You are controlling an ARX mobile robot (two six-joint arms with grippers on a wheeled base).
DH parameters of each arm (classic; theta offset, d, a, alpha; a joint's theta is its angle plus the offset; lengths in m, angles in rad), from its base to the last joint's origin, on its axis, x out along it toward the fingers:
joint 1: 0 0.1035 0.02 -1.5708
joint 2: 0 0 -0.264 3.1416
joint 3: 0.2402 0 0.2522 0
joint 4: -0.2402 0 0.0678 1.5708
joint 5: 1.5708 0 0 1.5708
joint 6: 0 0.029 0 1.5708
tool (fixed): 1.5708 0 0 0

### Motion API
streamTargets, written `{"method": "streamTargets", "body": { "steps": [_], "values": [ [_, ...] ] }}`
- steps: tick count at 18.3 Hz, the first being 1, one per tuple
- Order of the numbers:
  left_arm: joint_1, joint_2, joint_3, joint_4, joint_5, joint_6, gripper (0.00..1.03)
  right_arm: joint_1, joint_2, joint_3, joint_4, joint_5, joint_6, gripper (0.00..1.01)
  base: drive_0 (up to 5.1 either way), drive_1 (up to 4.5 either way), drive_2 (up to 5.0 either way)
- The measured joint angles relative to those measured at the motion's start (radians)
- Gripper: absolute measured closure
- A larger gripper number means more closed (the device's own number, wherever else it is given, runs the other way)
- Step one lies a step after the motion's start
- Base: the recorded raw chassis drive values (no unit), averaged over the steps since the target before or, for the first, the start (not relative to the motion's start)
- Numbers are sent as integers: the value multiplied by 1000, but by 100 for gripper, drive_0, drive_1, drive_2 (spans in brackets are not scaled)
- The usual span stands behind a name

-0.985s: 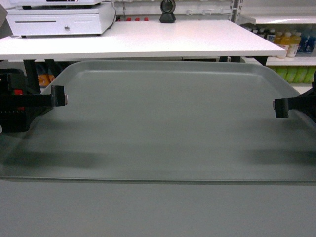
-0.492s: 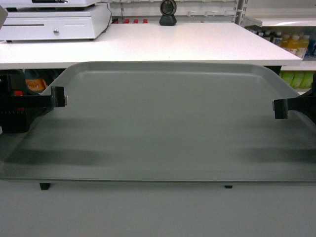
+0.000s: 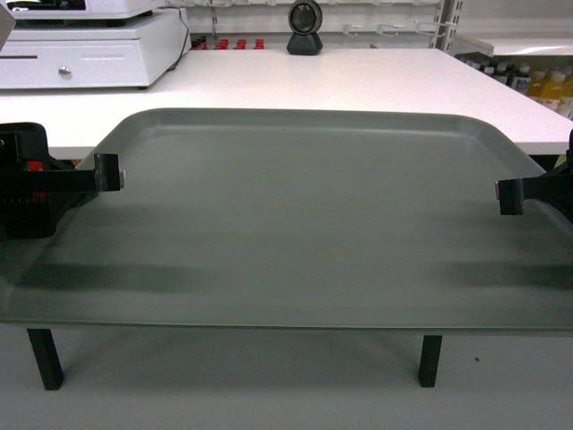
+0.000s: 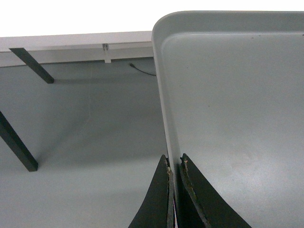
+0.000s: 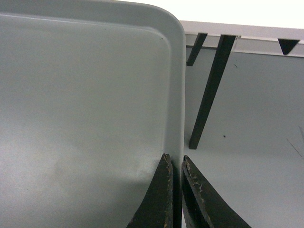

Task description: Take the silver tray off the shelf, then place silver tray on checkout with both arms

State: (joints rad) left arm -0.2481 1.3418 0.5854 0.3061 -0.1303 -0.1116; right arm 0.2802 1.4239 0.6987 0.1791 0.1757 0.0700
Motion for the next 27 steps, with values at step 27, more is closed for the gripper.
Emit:
{"method": "streamTargets", "body": {
  "steps": [27],
  "values": [
    [0,4,0,-2,1,0,100,0,0,2,2,-2,-1,99,0,387,-387]
  ]
}}
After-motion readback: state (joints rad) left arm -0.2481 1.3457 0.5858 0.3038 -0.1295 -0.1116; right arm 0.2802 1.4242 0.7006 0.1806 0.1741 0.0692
